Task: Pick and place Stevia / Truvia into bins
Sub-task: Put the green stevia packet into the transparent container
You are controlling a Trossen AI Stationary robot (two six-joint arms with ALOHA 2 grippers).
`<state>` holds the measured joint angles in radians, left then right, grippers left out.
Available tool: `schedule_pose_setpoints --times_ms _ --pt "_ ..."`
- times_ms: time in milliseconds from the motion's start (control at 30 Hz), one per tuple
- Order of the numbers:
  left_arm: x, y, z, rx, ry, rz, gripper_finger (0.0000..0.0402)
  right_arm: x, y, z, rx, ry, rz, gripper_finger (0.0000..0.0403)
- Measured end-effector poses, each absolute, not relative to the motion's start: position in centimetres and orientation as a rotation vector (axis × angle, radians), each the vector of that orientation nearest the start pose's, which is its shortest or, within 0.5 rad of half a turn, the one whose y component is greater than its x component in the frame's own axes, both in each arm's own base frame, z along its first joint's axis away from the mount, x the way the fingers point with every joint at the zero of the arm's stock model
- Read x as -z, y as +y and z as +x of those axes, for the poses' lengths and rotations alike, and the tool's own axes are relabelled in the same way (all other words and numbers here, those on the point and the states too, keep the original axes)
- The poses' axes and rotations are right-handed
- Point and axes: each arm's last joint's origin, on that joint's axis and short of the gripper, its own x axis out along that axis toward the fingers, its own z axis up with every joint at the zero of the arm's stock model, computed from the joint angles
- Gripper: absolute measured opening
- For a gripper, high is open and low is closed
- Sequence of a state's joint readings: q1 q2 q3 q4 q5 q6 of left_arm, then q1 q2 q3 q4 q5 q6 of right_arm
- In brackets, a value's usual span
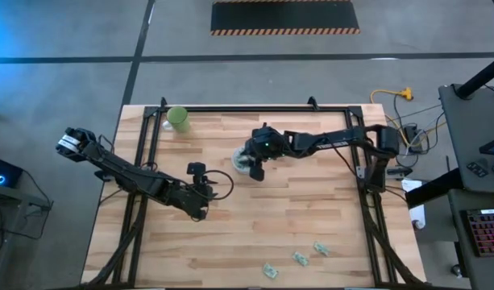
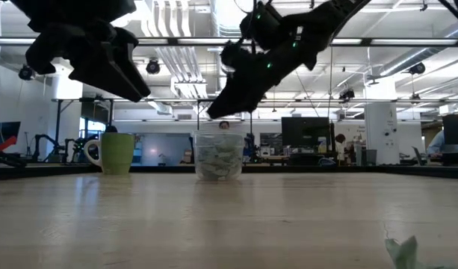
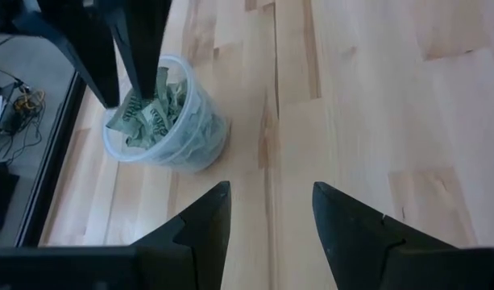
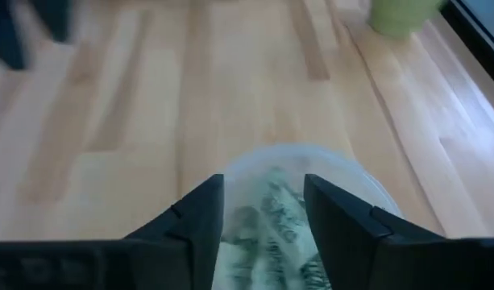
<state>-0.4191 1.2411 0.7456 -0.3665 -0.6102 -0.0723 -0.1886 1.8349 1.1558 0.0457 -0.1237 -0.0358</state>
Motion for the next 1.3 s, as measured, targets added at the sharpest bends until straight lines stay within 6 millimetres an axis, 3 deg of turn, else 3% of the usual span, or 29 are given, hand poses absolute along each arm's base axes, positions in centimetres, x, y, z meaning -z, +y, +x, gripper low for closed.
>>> schedule_pose_setpoints --times_ms 167,367,533,700,900,1100,1300 --pt "-22.3 -8.3 22.7 -0.204 0.708 0.338 0.0160 -22.0 -5.1 37.7 -0.045 0.630 0.011 0.0168" --pt "-23.0 -8.6 23.3 -0.175 0.620 0.333 0.0160 -24.1 -1.4 35.4 -0.155 0.690 -0.052 0.0156" --pt "-23.3 -8.8 23.7 -0.145 0.559 0.332 0.0160 -24.6 2.0 32.6 -0.236 0.707 -0.064 0.0144" --pt "-23.5 -9.0 23.9 -0.118 0.509 0.309 0.0160 -24.1 4.7 29.0 -0.297 0.731 -0.011 0.0133" --pt "-23.6 -9.5 24.5 -0.027 0.432 0.295 0.0160 -21.9 7.6 24.9 -0.355 0.807 0.093 0.0130" --pt "-22.8 -10.7 26.6 0.106 0.335 0.312 0.0160 -19.7 10.5 21.9 -0.323 0.902 0.172 0.0127" --pt "-20.9 -12.4 29.3 0.238 0.304 0.292 0.0160 -18.9 13.3 19.9 -0.287 0.911 0.179 0.0125"
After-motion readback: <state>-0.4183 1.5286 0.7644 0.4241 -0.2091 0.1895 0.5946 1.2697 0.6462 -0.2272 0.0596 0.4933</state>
